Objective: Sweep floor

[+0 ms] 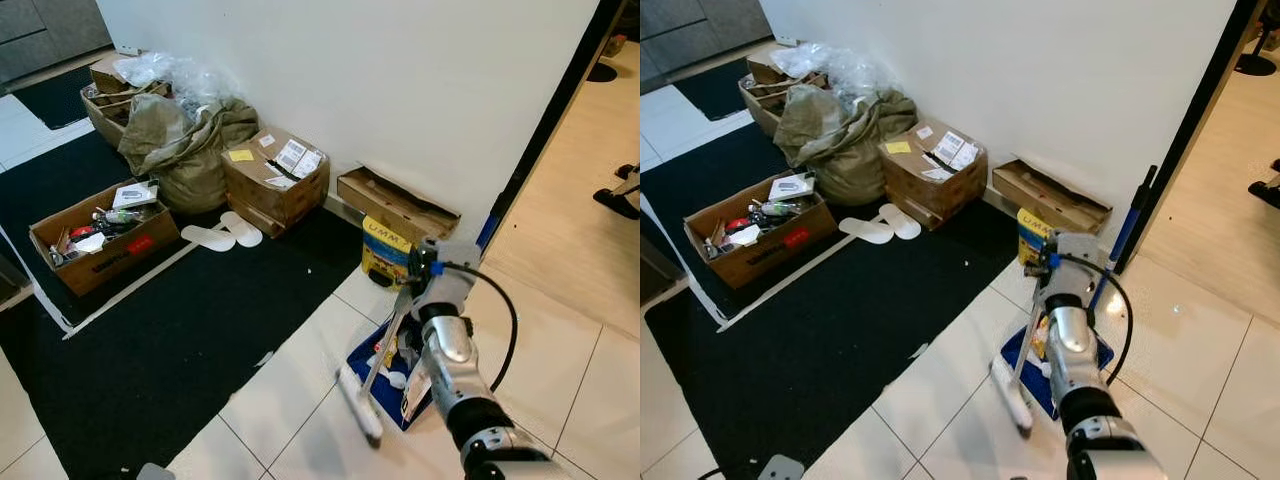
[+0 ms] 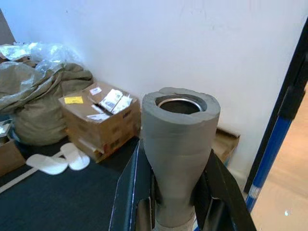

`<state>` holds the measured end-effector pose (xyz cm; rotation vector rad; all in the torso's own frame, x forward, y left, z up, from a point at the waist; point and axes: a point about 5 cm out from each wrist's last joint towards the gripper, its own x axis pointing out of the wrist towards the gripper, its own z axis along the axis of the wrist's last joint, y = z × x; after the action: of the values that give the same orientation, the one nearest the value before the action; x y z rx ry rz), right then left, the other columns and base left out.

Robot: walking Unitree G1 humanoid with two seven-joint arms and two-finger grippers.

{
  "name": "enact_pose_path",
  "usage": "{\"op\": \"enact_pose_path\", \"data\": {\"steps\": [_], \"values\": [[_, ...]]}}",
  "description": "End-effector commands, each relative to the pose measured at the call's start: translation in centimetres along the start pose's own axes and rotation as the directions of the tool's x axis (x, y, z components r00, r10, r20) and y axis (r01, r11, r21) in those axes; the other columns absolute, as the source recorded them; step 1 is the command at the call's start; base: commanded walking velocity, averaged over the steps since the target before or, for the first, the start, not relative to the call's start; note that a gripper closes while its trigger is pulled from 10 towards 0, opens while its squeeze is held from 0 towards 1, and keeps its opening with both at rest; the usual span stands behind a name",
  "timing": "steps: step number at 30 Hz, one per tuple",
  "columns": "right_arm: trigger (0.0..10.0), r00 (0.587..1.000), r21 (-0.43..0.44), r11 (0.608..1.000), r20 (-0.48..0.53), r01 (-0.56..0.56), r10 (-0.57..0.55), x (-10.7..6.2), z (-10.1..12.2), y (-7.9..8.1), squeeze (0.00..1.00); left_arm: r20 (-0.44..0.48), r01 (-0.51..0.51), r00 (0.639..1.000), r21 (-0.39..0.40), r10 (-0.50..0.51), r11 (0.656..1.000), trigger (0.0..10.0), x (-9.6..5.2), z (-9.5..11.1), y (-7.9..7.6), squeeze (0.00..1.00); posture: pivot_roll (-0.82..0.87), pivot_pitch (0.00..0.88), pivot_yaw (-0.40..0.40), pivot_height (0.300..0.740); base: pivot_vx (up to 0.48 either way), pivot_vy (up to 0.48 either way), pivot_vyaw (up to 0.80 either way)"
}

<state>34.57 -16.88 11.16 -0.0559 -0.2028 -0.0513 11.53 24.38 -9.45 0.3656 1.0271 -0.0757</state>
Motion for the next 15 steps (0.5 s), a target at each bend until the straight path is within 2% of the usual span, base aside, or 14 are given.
{"op": "enact_pose_path", "data": {"steps": [1, 3, 6, 8, 9, 10, 12, 15], "values": [[10.0, 0.996, -0.018, 1.0, 0.086, -0.016, 0.017, 0.7, 1.5, 0.5, 0.0, -0.03, -0.012, 0.999, 0.007, 0.012, 1.0, 10.0, -0.4, -1.1, 0.7, 0.0, 0.03, 0.163, 0.031, 0.74, 0.0, 0.0, 0.0], [10.0, 0.996, -0.018, 1.0, 0.086, -0.016, 0.017, 0.7, 1.5, 0.5, 0.0, -0.03, -0.012, 0.999, 0.007, 0.012, 1.0, 10.0, -0.4, -1.1, 0.7, 0.0, 0.03, 0.163, 0.031, 0.74, 0.0, 0.0, 0.0], [10.0, 0.988, -0.106, 0.994, 0.145, -0.03, 0.046, 1.1, 2.4, 0.7, 0.0, -0.036, -0.014, 0.999, 0.002, 0.014, 1.0, 10.0, -0.5, -1.5, 0.6, 0.0, 0.04, 0.156, 0.028, 0.74, 0.0, 0.0, 0.0], [10.0, 0.988, -0.106, 0.994, 0.145, -0.03, 0.046, 1.1, 2.4, 0.7, 0.0, -0.036, -0.014, 0.999, 0.002, 0.014, 1.0, 10.0, -0.5, -1.5, 0.6, 0.0, 0.04, 0.156, 0.028, 0.74, 0.0, 0.0, 0.0], [10.0, 0.985, -0.143, 0.989, 0.16, -0.034, 0.057, 1.3, 2.7, 0.7, 0.0, -0.037, -0.013, 0.999, 0.0, 0.013, 1.0, 10.0, -0.5, -1.5, 0.6, 0.0, 0.04, 0.148, 0.024, 0.74, 0.0, 0.0, 0.0], [10.0, 0.985, -0.143, 0.989, 0.16, -0.034, 0.057, 1.3, 2.7, 0.7, 0.0, -0.037, -0.013, 0.999, 0.0, 0.013, 1.0, 10.0, -0.5, -1.5, 0.6, 0.0, 0.04, 0.148, 0.024, 0.74, 0.0, 0.0, 0.0], [10.0, 0.978, -0.24, 0.971, 0.197, -0.024, 0.072, 1.6, 3.5, 0.4, 0.0, -0.036, -0.012, 0.999, -0.006, 0.012, 1.0, 10.0, -0.5, -1.5, 0.4, 0.0, 0.04, 0.158, 0.021, 0.74, 0.0, 0.0, 0.0], [10.0, 0.968, -0.281, 0.96, 0.241, 0.002, 0.068, 2.0, 4.3, 0.0, 0.0, -0.033, -0.009, 0.999, -0.01, 0.008, 1.0, 10.0, -0.4, -1.4, 0.3, 0.0, 0.03, 0.156, 0.02, 0.74, 0.0, 0.0, 0.0]]}}
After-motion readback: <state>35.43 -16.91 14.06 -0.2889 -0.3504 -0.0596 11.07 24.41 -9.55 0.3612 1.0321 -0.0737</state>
